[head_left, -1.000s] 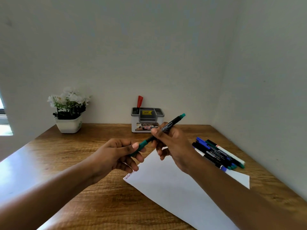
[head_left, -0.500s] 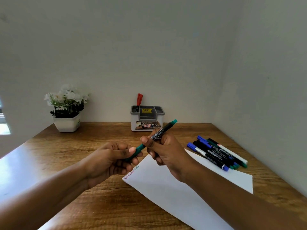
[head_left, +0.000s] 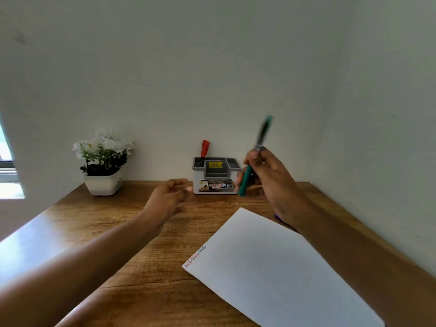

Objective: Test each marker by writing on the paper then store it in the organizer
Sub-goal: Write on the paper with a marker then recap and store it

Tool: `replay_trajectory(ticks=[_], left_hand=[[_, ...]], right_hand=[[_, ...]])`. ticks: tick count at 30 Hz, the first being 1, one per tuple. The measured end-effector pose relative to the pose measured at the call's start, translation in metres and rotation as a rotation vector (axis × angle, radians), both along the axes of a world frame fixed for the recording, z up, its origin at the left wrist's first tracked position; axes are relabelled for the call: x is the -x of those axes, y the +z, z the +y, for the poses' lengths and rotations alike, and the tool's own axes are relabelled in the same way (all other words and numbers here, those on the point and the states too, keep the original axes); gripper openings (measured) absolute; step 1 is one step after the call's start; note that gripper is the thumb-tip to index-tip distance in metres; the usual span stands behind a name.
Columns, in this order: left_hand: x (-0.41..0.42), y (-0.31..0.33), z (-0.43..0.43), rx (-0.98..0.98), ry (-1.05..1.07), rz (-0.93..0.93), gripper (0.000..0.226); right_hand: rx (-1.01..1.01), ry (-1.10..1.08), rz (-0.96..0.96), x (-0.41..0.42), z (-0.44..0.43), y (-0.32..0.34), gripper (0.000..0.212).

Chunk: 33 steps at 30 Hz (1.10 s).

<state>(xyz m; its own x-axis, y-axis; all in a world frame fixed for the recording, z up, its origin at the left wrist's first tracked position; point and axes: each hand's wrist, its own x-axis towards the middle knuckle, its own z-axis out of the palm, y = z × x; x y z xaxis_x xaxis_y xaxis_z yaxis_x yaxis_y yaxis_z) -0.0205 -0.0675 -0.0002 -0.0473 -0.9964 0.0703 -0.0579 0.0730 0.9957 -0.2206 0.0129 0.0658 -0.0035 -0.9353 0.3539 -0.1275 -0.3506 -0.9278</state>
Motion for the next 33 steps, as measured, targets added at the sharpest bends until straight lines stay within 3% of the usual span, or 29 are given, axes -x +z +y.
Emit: replay_trajectory(ticks=[5,7,12,16,19,24,27,33], left_hand=[[0.034,-0.007,-0.059,0.051,0.055,-0.171,0.07],[0.047,-0.011,-0.072,0.097,0.047,-0.177,0.073],[0.06,-0.018,-0.089,0.17,0.057,-0.175,0.066],[0.058,-0.022,-0.096,0.183,0.065,-0.204,0.067],[0.058,-0.024,-0.099,0.191,0.08,-0.245,0.067],[0.059,-0.025,-0.101,0.194,0.091,-0.262,0.067],[0.06,-0.026,-0.102,0.199,0.111,-0.282,0.068],[0.059,-0.025,-0.1,0.206,0.103,-0.297,0.069]], right_hand=[[0.021,-0.209,0.758,-0.006,-0.075,0.025,0.033],[-0.057,-0.257,0.918,-0.011,-0.106,0.044,0.029],[-0.242,-0.153,0.901,-0.025,-0.157,0.071,0.013],[-0.154,-0.191,0.956,-0.03,-0.185,0.075,0.023],[-0.094,-0.227,0.896,-0.035,-0.197,0.073,0.017],[0.004,-0.285,0.757,-0.045,-0.213,0.052,0.039],[0.036,-0.317,0.809,-0.049,-0.223,0.034,0.05],[0.103,-0.407,0.654,-0.053,-0.231,0.015,0.033]])
